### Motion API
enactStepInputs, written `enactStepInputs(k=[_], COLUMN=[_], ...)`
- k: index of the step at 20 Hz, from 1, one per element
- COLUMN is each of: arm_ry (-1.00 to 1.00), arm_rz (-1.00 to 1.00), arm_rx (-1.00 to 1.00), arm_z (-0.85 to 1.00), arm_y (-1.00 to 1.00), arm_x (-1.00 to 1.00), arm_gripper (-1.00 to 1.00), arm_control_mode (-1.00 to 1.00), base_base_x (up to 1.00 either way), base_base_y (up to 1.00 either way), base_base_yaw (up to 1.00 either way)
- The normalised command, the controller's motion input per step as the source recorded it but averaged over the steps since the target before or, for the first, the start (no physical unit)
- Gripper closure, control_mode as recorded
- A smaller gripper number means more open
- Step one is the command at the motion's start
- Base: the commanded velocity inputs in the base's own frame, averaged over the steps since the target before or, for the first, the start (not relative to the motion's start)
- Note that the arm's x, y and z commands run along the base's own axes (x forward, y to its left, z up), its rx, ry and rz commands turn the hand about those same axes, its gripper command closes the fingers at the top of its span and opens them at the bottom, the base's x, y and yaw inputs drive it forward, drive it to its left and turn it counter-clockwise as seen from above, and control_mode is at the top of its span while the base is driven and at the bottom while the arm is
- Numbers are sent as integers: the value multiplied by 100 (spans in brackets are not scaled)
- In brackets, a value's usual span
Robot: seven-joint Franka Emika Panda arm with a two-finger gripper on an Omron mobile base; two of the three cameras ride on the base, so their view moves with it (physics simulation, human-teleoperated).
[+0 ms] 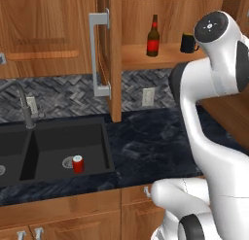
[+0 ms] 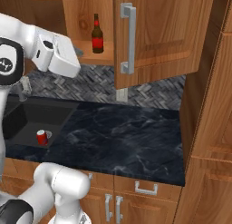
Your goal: Open the cabinet directly in front. Then move the beer and the mug to the dining counter with the candle on it.
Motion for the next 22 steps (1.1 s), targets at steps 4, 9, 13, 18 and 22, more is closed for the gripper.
enactStepInputs(k=[4,9,13,18,22], arm_ry=[0,0,0,0,0], arm_rz=[0,0,0,0,-4], arm_rx=[-4,-7,-8,-6,-5], arm_z=[0,0,0,0,0], arm_y=[11,11,6,0,-3], arm_x=[50,55,47,45,43], arm_gripper=[-100,-100,-100,-100,-100], arm_control_mode=[-100,-100,-100,-100,-100], base_base_x=[0,0,0,0,0], base_base_y=[0,0,0,0,0], base_base_yaw=[0,0,0,0,0])
